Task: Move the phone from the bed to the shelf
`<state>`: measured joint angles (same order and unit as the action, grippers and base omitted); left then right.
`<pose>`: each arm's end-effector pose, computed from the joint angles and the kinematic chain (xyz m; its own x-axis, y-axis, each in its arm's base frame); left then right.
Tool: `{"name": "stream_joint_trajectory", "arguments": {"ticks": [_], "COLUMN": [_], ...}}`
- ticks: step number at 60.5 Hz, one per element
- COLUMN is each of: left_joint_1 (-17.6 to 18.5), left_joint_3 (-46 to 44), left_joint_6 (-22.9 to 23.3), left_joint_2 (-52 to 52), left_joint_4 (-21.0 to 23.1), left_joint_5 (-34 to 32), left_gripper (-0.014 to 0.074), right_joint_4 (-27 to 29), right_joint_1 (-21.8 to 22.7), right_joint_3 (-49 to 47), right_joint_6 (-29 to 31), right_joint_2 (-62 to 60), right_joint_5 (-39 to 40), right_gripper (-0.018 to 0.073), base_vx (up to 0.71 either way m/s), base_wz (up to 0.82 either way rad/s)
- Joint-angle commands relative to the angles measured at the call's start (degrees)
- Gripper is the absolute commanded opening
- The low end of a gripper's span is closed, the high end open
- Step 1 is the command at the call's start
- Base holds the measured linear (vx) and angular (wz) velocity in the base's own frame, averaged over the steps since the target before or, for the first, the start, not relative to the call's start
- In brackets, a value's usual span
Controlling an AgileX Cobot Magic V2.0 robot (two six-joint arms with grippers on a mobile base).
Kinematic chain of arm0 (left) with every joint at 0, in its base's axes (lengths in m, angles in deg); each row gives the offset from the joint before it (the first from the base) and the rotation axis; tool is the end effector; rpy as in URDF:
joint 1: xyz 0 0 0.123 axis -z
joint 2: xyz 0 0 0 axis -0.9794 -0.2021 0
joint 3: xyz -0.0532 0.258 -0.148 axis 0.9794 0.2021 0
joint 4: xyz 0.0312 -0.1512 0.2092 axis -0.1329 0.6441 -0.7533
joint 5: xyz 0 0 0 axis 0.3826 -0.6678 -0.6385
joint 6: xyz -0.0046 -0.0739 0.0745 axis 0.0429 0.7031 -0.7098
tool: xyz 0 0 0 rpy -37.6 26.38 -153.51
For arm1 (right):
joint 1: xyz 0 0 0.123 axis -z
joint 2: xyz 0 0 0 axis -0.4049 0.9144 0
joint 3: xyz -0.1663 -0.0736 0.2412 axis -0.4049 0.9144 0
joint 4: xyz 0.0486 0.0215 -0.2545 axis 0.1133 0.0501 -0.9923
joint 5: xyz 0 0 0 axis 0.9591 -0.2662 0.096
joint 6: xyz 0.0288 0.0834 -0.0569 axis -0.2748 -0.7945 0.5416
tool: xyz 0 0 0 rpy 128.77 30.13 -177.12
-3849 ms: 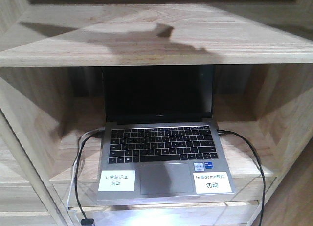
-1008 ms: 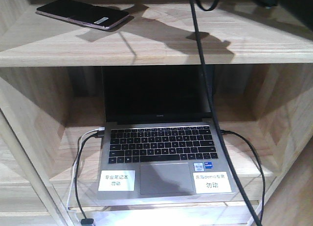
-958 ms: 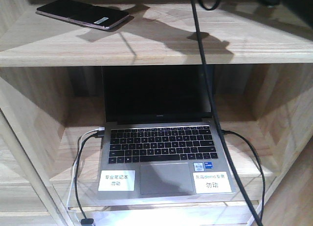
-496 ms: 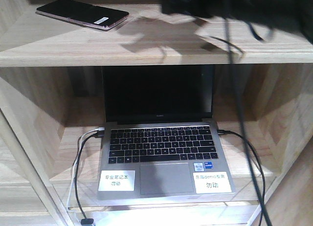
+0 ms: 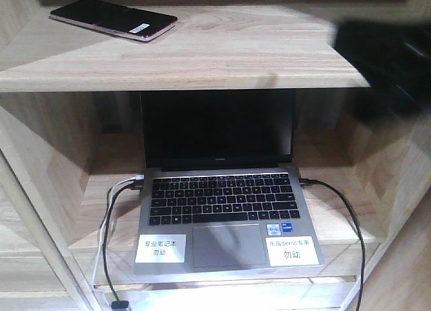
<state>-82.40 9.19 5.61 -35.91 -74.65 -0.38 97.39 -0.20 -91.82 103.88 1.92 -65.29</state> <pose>0.0612 0.0039 0.1834 -0.1248 0.1141 -0.9856 -0.0511 0.9913 0.1212 0.1615 0.0907 0.4195 -0.0471 0.0142 -0.9988 -0.5479 0.8357 0.0377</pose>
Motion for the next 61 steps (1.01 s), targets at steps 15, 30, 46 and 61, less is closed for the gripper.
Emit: {"name": "stream_joint_trajectory", "arguments": {"ticks": [15,30,46,61], "left_joint_1": [0.1,0.1,0.1,0.1], "left_joint_3": [-1.3,-1.3,-1.3,-1.3], "left_joint_6": [0.3,0.3,0.3,0.3], "left_joint_2": [0.8,0.8,0.8,0.8], "left_joint_4": [0.5,0.5,0.5,0.5], "left_joint_5": [-4.1,-4.1,-4.1,-4.1], "left_gripper": [0.0001,0.0001,0.0001,0.0001], "right_joint_4": [0.8,0.6,0.9,0.9], "right_joint_1": [0.2,0.2,0.2,0.2], "right_joint_3": [16.0,24.7,25.3,25.3], "right_joint_6": [0.0,0.0,-0.1,-0.1], "right_joint_2": [-23.4,-34.0,-35.3,-35.3], "right_joint_5": [3.4,3.3,3.0,3.0], "right_gripper": [-0.0006,-0.0006,-0.0006,-0.0006], "base_vx": [0.0,0.0,0.0,0.0], "base_wz": [0.0,0.0,0.0,0.0]}}
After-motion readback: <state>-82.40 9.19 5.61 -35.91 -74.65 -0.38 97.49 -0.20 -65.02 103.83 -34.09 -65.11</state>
